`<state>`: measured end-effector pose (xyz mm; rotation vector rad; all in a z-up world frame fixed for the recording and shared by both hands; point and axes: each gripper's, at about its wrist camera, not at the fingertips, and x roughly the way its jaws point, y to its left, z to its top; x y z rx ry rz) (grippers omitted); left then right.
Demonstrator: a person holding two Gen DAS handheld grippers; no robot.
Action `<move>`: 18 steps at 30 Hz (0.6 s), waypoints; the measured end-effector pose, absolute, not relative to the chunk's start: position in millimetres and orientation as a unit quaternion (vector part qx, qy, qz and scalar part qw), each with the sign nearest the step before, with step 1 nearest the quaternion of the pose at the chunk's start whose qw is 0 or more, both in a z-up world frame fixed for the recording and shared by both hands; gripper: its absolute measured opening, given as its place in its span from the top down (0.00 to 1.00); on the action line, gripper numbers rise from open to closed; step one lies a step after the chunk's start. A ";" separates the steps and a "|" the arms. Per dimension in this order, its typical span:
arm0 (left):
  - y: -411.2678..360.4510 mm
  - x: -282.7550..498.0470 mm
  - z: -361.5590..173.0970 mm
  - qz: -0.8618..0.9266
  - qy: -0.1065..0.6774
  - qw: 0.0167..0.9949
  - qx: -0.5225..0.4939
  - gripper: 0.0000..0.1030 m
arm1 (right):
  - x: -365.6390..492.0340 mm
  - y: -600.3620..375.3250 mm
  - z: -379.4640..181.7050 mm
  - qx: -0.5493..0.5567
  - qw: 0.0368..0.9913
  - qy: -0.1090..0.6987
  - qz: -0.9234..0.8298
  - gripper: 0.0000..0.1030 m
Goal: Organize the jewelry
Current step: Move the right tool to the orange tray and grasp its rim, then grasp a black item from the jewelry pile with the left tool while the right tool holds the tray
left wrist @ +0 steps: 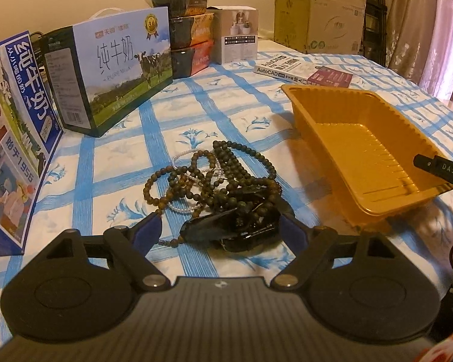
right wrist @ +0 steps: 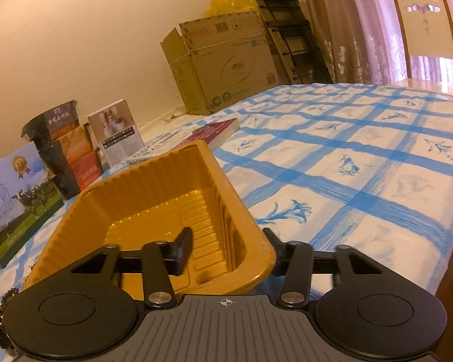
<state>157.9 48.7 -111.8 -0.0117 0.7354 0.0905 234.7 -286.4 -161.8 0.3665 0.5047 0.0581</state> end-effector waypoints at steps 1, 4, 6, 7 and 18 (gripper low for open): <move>49.1 159.6 -113.1 0.044 0.360 0.932 -0.004 0.19 | 235.4 -285.7 -162.5 0.179 0.952 0.247 0.031 0.64; 49.4 163.2 -116.1 0.040 0.361 0.932 0.001 0.21 | 236.9 -285.5 -162.2 0.174 0.954 0.243 0.027 0.73; 48.9 164.7 -118.4 0.036 0.361 0.932 0.007 0.23 | 237.7 -288.1 -162.1 0.177 0.954 0.239 0.030 0.83; 48.4 165.2 -119.3 0.034 0.362 0.932 0.010 0.24 | 238.7 -289.4 -161.9 0.178 0.954 0.240 0.031 0.89; 53.9 163.1 -112.6 0.027 0.349 0.936 -0.010 0.37 | 231.8 -294.8 -143.7 0.143 0.957 0.244 0.071 0.96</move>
